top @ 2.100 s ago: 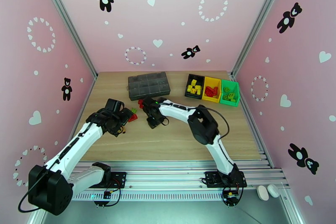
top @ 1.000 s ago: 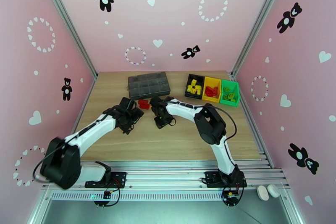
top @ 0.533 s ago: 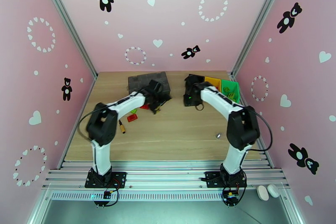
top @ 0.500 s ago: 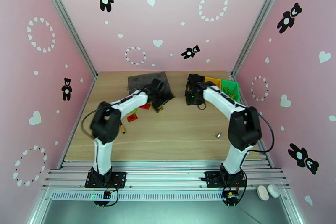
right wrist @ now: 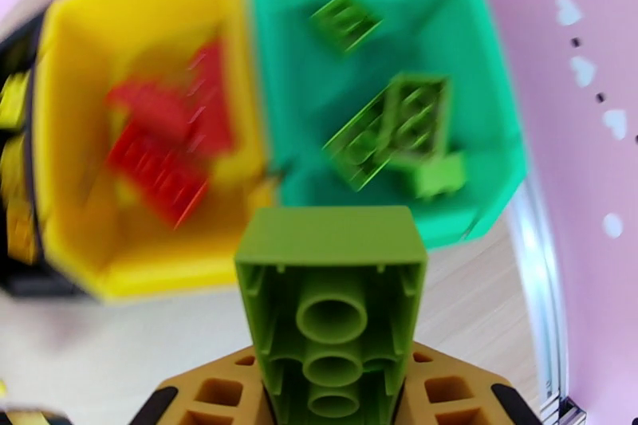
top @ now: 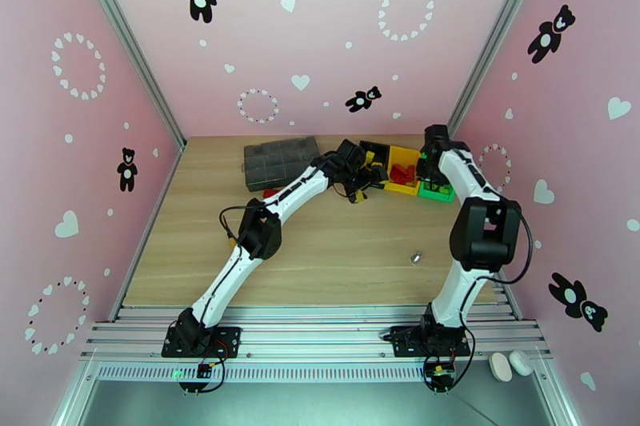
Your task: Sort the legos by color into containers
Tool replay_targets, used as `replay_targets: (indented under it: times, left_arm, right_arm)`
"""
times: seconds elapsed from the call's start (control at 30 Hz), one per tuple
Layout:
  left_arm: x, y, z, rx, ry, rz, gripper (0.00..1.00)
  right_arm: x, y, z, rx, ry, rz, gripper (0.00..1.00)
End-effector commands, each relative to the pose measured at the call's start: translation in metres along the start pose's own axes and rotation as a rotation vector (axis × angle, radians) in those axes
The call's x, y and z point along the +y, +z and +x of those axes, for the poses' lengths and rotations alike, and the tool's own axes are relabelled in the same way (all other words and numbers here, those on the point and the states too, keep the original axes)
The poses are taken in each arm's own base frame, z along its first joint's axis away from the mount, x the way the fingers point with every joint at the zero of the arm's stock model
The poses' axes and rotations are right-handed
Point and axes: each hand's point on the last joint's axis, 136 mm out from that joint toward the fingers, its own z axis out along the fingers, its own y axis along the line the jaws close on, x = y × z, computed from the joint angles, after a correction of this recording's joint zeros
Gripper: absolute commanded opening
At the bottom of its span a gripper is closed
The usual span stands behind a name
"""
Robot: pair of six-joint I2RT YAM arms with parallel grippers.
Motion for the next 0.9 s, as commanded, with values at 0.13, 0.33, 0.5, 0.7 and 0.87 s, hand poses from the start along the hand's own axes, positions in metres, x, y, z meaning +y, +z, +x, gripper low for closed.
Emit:
replay_targets:
  times: [0.13,0.33,0.5,0.7,0.87]
  left_arm:
    - [0.009,-0.018,0.000,-0.001,-0.009,-0.035,0.98]
    - [0.016,-0.055,-0.018,-0.111,0.019,-0.112,0.98]
    - [0.024,-0.098,-0.030,-0.214,0.049,-0.189,0.98]
    - [0.046,-0.154,-0.034,-0.346,0.061,-0.313,0.98]
    - [0.087,-0.204,-0.029,-0.448,0.044,-0.498,0.96]
  right_arm:
    - [-0.008,0.022,-0.027,0.031,0.010,0.084,0.28]
    - [-0.009,0.035,-0.035,0.057,0.010,0.119,0.44]
    - [-0.007,0.033,-0.035,0.056,0.015,0.102,0.53]
    - [0.002,0.020,-0.031,0.041,0.019,0.040,0.58]
    - [0.035,-0.004,-0.021,0.007,-0.046,-0.055,0.63]
